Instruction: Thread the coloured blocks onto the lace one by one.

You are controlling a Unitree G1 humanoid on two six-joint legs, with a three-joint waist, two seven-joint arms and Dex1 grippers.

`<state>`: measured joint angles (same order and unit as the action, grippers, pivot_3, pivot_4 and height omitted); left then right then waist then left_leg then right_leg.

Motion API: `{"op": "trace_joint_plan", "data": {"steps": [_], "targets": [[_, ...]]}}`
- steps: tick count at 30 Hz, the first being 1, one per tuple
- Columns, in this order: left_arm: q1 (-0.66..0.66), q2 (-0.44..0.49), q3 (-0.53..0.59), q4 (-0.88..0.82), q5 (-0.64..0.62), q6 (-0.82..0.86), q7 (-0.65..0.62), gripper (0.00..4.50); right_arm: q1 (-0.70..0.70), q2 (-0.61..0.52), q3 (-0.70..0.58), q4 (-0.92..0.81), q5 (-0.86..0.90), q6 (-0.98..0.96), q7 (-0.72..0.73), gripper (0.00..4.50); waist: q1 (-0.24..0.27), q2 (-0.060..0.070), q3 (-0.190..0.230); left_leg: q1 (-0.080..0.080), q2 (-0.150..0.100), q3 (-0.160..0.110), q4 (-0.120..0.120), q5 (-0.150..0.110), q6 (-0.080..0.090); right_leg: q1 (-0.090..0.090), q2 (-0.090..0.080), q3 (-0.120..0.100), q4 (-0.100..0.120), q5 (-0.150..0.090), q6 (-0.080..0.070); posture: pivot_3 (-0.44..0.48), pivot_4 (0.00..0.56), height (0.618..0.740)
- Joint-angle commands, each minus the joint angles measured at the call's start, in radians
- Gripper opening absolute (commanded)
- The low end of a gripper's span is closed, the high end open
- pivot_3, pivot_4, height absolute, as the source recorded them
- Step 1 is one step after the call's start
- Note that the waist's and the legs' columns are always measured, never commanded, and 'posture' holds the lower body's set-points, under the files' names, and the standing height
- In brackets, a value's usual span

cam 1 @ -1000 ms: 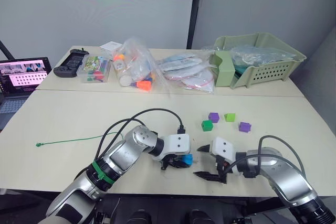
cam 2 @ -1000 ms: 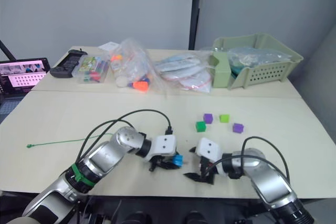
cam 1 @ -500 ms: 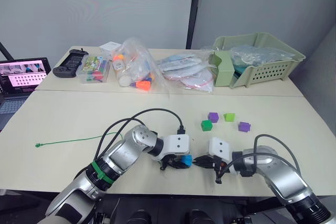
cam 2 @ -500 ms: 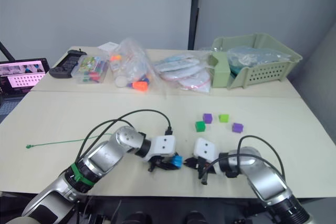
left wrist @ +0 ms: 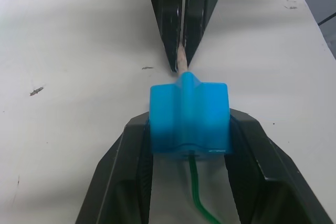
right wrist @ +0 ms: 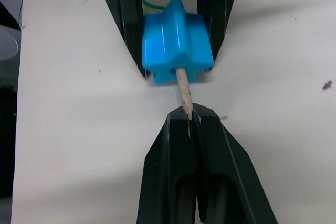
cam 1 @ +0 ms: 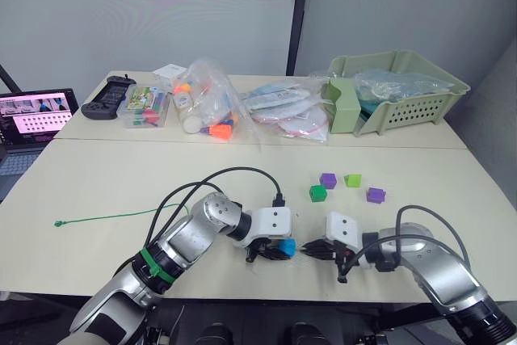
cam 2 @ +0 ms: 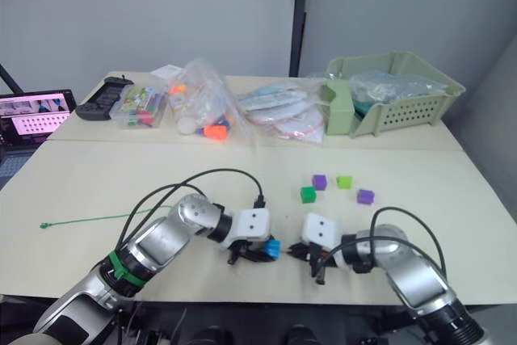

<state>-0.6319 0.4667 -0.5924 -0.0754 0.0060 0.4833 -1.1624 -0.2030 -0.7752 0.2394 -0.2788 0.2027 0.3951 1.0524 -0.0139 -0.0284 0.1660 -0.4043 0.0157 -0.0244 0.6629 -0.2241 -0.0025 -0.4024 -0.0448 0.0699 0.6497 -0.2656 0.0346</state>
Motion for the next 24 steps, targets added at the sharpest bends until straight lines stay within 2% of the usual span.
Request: {"op": "trace_joint_plan", "data": {"steps": [1,4,9,12,14,17,20,24], "targets": [[-0.004,0.009,-0.011,-0.006,0.007,0.003,-0.019,1.39,0.019,-0.028,-0.051,-0.041,0.019,-0.024,0.014,0.0,0.0,0.0,0.0,0.0,0.0,0.0,0.0,0.0,0.0,0.0,0.0,0.0,0.0,0.0,0.0,0.0,0.15,0.74],[0.0,0.02,0.002,-0.012,0.005,0.01,-0.015,1.39,0.037,-0.042,-0.067,-0.051,0.024,-0.027,0.019,0.0,-0.001,0.0,0.0,0.0,0.0,0.0,0.0,0.0,0.0,0.0,0.0,0.0,0.0,0.0,0.0,0.0,0.15,0.74],[0.025,0.115,0.067,-0.023,-0.014,-0.022,-0.038,1.39,0.045,-0.049,-0.086,-0.068,0.031,-0.018,0.012,0.0,-0.008,0.0,0.0,0.0,0.001,0.0,0.0,0.0,0.0,0.0,0.001,0.0,0.001,0.0,0.0,0.0,0.15,0.74],[0.077,0.273,0.169,0.047,-0.037,-0.105,-0.091,1.39,0.04,-0.045,-0.09,-0.077,0.032,-0.012,0.007,0.0,-0.016,0.0,0.0,0.001,0.001,0.0,0.0,0.0,0.0,-0.001,0.001,0.0,0.002,0.0,0.0,0.0,0.15,0.74],[0.107,0.388,0.228,0.145,-0.039,-0.236,-0.135,1.39,0.031,-0.04,-0.082,-0.08,0.027,-0.01,0.003,0.0,-0.027,0.0,0.0,0.001,0.002,0.0,0.0,0.0,0.0,-0.001,0.001,0.0,0.003,0.0,0.0,0.0,0.15,0.74],[0.122,0.484,0.286,0.284,-0.05,-0.394,-0.183,1.39,0.014,-0.029,-0.064,-0.082,0.019,-0.003,-0.004,0.0,-0.033,0.0,0.0,0.006,0.002,0.001,-0.001,0.0,0.0,-0.001,0.001,0.0,0.008,-0.001,-0.002,0.0,0.15,0.74],[0.099,0.52,0.351,0.462,-0.072,-0.521,-0.211,1.39,0.0,-0.017,-0.051,-0.086,0.015,0.004,-0.007,0.0,-0.027,0.0,0.0,0.006,0.002,0.001,-0.001,0.0,0.0,-0.001,0.001,0.0,0.008,-0.002,-0.003,0.0,0.15,0.74],[0.03,0.577,0.381,0.76,-0.026,-0.738,-0.248,1.39,-0.013,-0.004,-0.037,-0.08,0.011,0.002,-0.009,0.0,-0.022,0.0,0.0,0.005,0.002,0.002,-0.001,0.0,0.0,-0.002,0.001,-0.001,0.008,-0.002,-0.003,0.0,0.15,0.74]]}}
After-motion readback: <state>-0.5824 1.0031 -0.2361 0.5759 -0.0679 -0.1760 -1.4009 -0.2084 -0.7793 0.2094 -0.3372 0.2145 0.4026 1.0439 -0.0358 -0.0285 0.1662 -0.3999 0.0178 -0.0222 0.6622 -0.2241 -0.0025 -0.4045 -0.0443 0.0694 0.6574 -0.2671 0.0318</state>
